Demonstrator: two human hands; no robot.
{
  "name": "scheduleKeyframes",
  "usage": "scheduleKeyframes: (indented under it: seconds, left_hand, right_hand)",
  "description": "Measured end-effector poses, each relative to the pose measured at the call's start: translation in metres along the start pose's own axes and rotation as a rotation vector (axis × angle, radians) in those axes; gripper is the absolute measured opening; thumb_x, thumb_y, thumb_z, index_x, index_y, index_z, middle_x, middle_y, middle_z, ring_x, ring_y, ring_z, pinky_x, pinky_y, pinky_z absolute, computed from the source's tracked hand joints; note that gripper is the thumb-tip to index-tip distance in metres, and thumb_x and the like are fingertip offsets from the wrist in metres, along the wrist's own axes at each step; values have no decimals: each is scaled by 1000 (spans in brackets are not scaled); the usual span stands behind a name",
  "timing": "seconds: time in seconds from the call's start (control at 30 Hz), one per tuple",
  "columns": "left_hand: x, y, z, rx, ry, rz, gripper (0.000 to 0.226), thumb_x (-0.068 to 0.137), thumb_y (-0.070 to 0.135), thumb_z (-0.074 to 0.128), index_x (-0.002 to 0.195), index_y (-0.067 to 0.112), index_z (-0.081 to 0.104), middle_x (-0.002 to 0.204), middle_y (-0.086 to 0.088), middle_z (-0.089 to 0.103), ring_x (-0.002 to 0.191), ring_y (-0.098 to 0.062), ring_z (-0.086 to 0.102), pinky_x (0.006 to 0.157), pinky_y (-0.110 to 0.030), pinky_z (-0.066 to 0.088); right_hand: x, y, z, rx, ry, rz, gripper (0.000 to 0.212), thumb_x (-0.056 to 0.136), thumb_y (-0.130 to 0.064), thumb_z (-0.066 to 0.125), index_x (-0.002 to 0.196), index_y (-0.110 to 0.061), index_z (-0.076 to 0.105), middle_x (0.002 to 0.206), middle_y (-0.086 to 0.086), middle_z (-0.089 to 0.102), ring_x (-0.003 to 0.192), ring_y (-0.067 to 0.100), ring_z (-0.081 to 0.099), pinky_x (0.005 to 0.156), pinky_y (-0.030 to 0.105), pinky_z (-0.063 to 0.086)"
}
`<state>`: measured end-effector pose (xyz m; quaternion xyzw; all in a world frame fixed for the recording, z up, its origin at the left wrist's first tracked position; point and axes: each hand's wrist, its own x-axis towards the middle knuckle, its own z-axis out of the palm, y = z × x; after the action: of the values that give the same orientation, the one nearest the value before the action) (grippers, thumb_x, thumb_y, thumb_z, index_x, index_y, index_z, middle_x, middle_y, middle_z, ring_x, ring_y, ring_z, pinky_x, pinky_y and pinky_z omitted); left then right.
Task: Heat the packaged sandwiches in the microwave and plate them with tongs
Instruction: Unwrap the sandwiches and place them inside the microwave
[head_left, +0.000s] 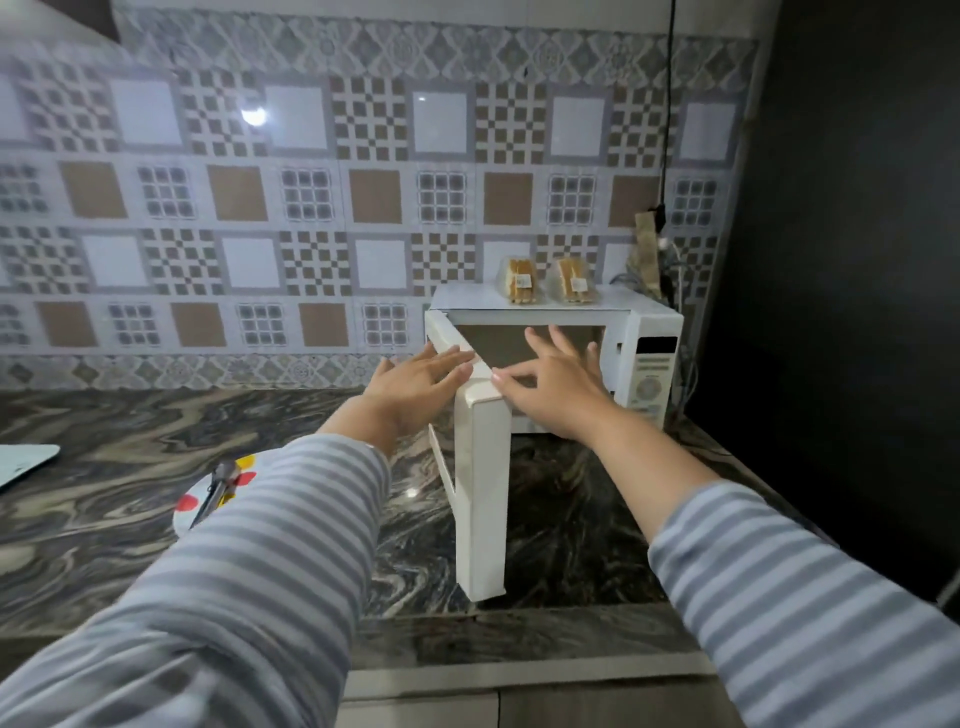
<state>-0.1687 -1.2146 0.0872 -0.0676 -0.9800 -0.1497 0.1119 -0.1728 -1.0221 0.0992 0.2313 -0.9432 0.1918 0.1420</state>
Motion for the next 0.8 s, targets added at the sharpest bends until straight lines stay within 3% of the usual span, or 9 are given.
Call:
scheduleKeyframes:
  seconds: [0.2, 0.37, 0.53, 0.8]
  left_hand:
    - [-11, -17, -22, 66, -26, -9, 47, 101, 51, 12, 146, 46, 26, 158, 13, 17, 148, -9, -1, 118, -53, -1]
    - [5, -17, -26, -53, 187, -64, 59, 100, 53, 10, 131, 35, 56, 148, -5, 44, 143, -19, 28, 114, -48, 24]
    - [37, 23, -29, -135, 179, -64, 49, 99, 52, 30, 136, 27, 50, 141, -6, 51, 131, -27, 45, 108, -42, 36]
    - [122, 71, -1, -162, 86, -136, 52, 94, 42, 48, 143, 29, 39, 147, -4, 43, 133, -27, 40, 110, -44, 34]
  right_hand:
    - [10, -19, 8, 30, 25, -71, 36, 93, -56, 43, 111, -38, 69, 159, -7, 18, 148, 13, -3, 116, 50, -14]
    - [21, -14, 15, 50, 42, -35, 39, 99, -50, 31, 123, -40, 60, 157, -5, 25, 148, 15, 4, 116, 51, -12]
    - [38, 12, 13, -84, -20, 77, 49, 99, -54, 24, 139, -34, 46, 159, -1, 20, 149, 21, 4, 117, 55, -3]
    - [91, 76, 3, -75, 0, 148, 50, 99, -50, 25, 142, -30, 43, 156, 0, 27, 146, 26, 11, 116, 49, 9]
